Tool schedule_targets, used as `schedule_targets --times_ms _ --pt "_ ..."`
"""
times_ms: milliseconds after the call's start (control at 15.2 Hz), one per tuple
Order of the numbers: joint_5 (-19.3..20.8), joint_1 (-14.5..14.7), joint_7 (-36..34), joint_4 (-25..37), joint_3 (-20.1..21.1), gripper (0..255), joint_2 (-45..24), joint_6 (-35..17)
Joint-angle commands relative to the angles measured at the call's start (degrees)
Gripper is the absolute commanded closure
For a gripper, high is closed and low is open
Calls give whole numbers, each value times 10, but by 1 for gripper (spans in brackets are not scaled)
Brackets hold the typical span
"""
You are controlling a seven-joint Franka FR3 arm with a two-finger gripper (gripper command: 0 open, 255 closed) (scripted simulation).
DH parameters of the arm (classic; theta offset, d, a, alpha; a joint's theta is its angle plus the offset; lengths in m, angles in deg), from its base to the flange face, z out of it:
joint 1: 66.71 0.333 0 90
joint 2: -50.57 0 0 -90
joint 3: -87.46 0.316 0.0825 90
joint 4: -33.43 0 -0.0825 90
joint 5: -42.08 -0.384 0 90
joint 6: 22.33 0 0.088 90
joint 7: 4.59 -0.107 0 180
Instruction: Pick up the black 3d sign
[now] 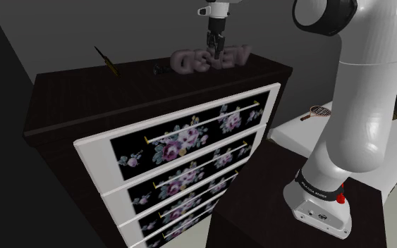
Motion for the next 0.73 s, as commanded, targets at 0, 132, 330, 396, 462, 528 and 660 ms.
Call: schedule_targets --times_ms 0,132,330,396,462,528,660 --pt "0 -1 0 15 -1 255 0 14" --pt "-1 -4 -1 33 -1 255 -3 30" --pt "-3 -7 -1 64 -1 255 -8 56" --pt "-4 -9 -1 74 -2 255 -10 64" --pt "-5 -10 -1 85 -2 255 -12 73" --pt "-6 -12 0 97 -2 255 -15 82" --pt "-9 -16 0 121 -2 255 -20 101"
